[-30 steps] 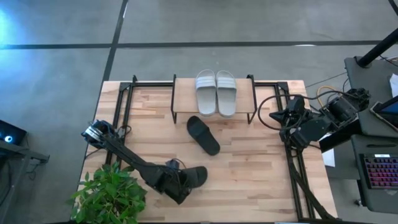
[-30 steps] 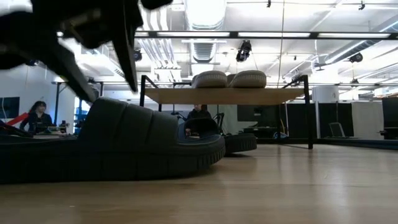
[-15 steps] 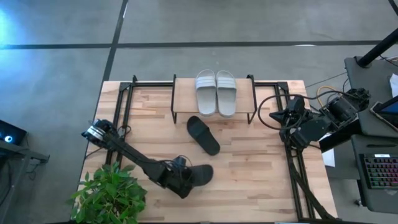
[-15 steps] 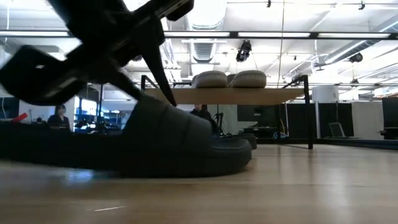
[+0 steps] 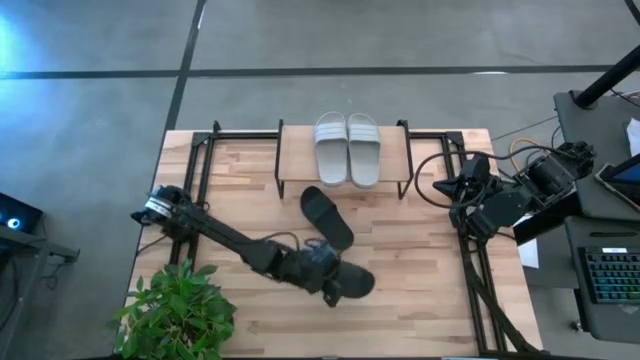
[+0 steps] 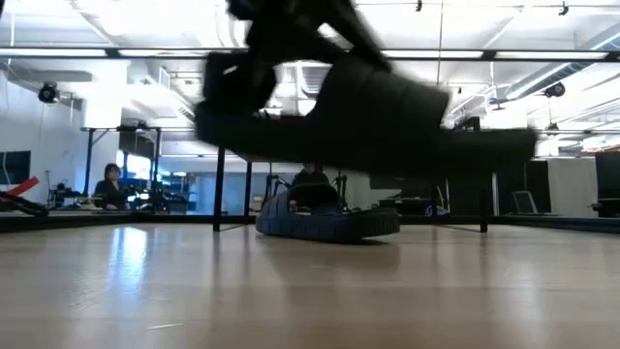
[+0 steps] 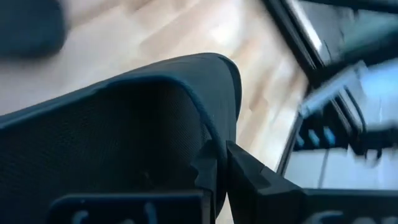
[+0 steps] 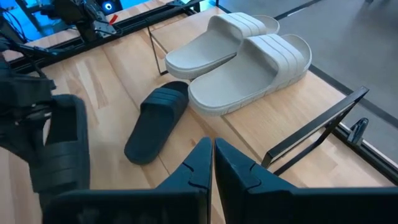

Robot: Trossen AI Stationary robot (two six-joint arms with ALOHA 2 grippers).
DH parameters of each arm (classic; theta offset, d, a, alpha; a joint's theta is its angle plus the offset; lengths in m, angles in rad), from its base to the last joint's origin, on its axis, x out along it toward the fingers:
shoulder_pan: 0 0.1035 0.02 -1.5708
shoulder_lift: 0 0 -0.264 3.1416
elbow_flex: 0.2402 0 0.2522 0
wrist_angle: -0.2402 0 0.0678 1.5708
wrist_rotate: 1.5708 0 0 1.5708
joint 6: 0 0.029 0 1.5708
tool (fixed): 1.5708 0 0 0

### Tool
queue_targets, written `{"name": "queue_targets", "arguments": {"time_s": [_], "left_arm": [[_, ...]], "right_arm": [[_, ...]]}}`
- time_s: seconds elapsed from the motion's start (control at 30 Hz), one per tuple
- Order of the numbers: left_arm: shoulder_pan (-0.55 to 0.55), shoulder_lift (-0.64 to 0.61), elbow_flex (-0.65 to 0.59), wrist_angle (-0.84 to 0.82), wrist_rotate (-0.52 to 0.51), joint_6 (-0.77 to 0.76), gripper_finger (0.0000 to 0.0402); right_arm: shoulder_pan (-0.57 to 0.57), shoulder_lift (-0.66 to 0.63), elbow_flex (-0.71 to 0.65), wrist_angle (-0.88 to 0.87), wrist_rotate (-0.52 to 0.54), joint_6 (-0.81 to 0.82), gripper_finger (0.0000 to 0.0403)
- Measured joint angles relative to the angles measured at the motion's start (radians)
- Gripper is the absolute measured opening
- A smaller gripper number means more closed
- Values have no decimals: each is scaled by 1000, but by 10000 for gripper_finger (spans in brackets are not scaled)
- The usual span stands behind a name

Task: Pick and place slides into the shelf
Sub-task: Put the bottom black slide under the shelf

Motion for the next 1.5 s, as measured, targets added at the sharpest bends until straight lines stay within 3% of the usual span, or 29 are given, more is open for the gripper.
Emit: {"name": "queue_targets", "arguments": {"time_s": [0.1, 0.3, 0.53, 0.73, 0.97, 1.1, 1.37, 1.5], "left_arm": [[60, 0, 40, -6, 27, 135, 1], [179, 9, 86, 4, 103, 172, 1], [212, 39, 83, 243, 113, -178, 0], [192, 142, 81, 285, 112, -351, 0], [188, 248, 98, 387, -24, -500, 5], [182, 270, 122, 398, -59, -504, 45], [178, 289, 117, 372, -23, -559, 174], [178, 274, 115, 378, -20, -541, 214]], "right_arm": [[0, 0, 0, 0, 0, 0, 9], [0, 0, 0, -16, -10, 38, 9], [0, 0, 0, -96, -30, 183, 9], [0, 0, 0, -146, -48, 308, 9], [0, 0, 0, -150, -58, 329, 9], [0, 0, 0, -150, -71, 337, 25], [0, 0, 0, -153, -76, 349, 95], [0, 0, 0, -153, -76, 349, 123]]}}
